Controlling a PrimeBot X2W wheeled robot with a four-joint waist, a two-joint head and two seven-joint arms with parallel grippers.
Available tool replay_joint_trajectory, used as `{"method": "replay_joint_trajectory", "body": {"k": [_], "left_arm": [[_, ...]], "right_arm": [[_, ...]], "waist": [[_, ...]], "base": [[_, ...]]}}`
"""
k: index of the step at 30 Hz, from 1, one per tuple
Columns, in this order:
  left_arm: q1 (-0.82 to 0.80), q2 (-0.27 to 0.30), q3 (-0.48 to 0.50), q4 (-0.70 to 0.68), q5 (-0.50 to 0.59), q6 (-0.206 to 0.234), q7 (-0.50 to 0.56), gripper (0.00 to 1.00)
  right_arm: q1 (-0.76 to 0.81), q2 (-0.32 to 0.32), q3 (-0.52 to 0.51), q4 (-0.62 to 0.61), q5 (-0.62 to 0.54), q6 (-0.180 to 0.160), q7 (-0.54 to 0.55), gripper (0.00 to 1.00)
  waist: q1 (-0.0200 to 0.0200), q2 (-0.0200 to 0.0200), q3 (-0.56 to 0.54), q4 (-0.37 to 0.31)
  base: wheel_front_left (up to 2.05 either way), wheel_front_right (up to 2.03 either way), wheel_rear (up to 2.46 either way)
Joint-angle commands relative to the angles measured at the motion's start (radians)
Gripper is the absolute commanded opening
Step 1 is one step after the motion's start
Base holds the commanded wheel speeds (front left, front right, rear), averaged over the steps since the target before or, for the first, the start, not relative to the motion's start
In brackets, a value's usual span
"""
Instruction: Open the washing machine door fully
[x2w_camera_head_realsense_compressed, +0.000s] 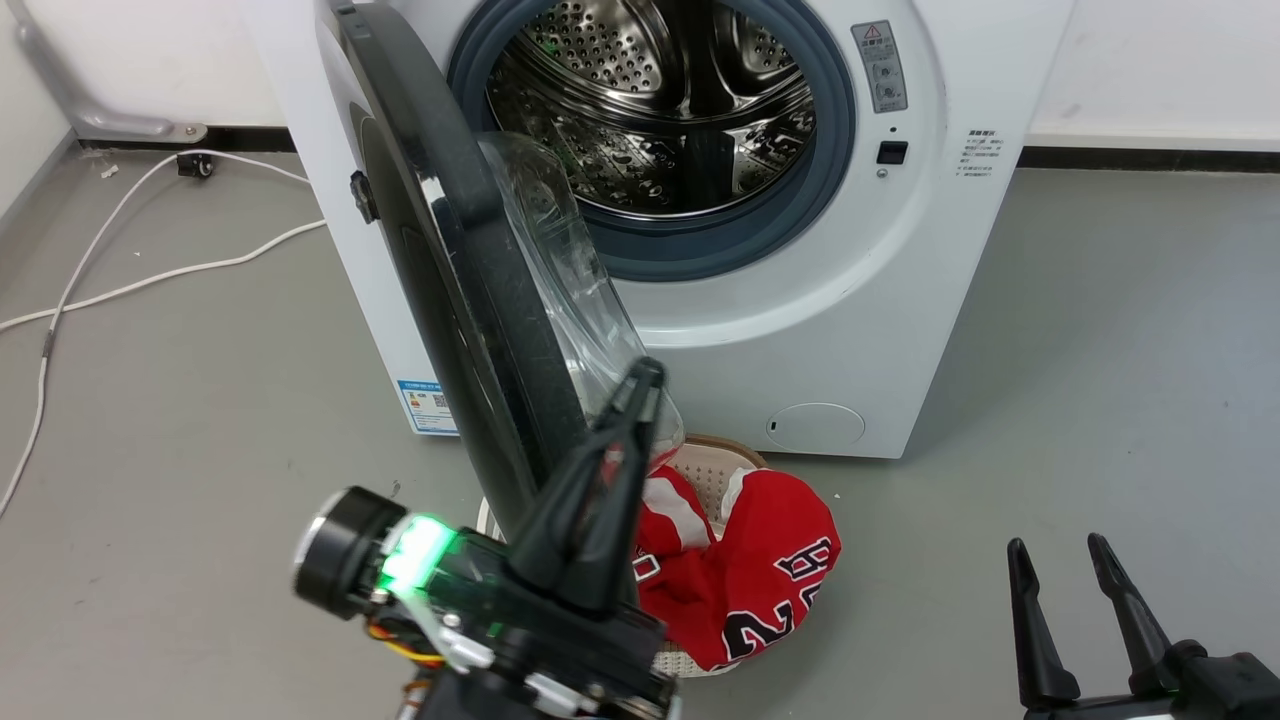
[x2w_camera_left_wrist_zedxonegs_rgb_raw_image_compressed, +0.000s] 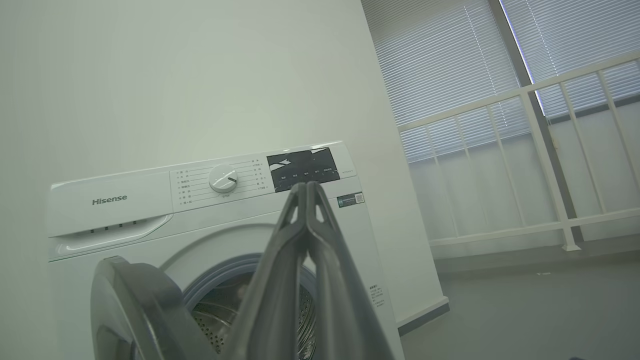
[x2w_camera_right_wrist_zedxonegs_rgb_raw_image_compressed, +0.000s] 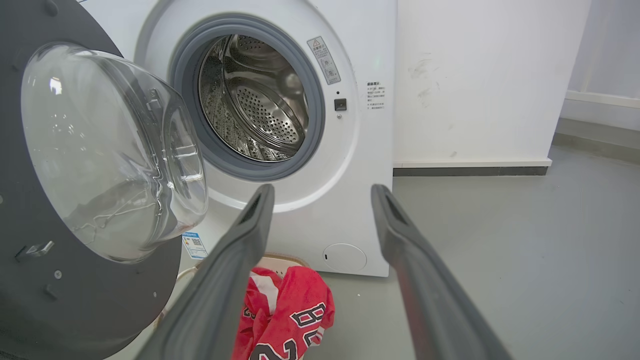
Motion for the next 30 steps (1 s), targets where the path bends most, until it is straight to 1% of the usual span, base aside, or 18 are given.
{"method": "replay_joint_trajectory", "body": {"k": [1, 7, 13, 23, 30], "left_arm": [[-0.021, 0.004, -0.04, 0.013, 0.01, -0.013, -0.002, 0.0], [-0.041, 0.006, -0.153, 0.046, 0.018, -0.032, -0.002, 0.0], [-0.043, 0.008, -0.215, 0.078, 0.009, -0.035, -0.002, 0.0], [-0.021, 0.011, -0.294, 0.174, -0.006, -0.014, -0.002, 0.0], [0.005, 0.011, -0.312, 0.27, -0.041, 0.014, -0.002, 0.0]], "right_arm": [[-0.006, 0.004, 0.001, 0.005, 0.0, 0.0, -0.002, 1.0], [-0.011, 0.004, 0.002, 0.01, -0.001, 0.0, -0.002, 1.0], [-0.011, 0.004, 0.003, 0.014, 0.001, 0.0, -0.002, 1.0], [-0.013, 0.004, 0.006, 0.021, -0.002, 0.0, -0.002, 1.0], [-0.018, 0.004, 0.008, 0.029, -0.005, 0.0, -0.002, 1.0]], "waist": [[0.0, 0.0, 0.001, 0.002], [0.0, 0.0, 0.002, 0.003], [0.0, 0.0, 0.002, 0.004], [0.0, 0.0, 0.009, 0.014], [0.0, 0.0, 0.015, 0.016]], "base": [[0.0, 0.0, 0.0], [0.0, 0.0, 0.0], [0.0, 0.0, 0.0], [0.0, 0.0, 0.0], [0.0, 0.0, 0.0]]}}
